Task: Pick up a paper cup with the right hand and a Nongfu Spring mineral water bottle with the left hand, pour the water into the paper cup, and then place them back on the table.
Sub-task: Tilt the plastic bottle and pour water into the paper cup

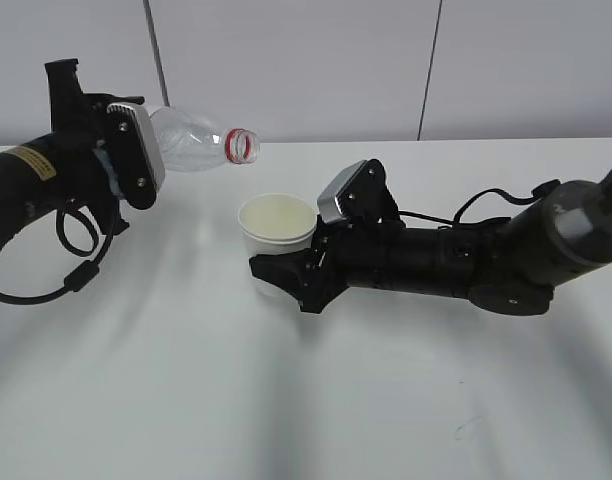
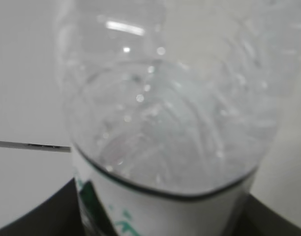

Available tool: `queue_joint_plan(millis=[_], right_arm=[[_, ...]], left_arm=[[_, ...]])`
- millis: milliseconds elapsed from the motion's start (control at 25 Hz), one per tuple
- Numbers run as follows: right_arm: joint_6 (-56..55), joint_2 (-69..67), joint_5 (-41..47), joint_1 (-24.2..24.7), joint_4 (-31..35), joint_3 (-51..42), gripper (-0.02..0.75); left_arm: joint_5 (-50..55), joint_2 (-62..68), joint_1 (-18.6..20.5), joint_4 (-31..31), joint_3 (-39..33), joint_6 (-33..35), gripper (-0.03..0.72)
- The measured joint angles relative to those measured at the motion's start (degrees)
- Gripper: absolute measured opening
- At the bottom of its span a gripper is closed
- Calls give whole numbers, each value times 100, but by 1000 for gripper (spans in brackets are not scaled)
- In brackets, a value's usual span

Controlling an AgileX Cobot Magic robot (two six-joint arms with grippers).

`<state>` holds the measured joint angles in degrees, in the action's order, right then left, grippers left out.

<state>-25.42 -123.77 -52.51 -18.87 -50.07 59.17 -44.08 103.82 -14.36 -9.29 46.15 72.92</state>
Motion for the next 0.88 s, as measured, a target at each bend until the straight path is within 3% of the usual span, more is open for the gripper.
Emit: queue_joint_plan(millis=[880], right_arm=[[0,0,4,0,-112,0,519]], left_arm=[[-15,0,0,158,0,811,396]])
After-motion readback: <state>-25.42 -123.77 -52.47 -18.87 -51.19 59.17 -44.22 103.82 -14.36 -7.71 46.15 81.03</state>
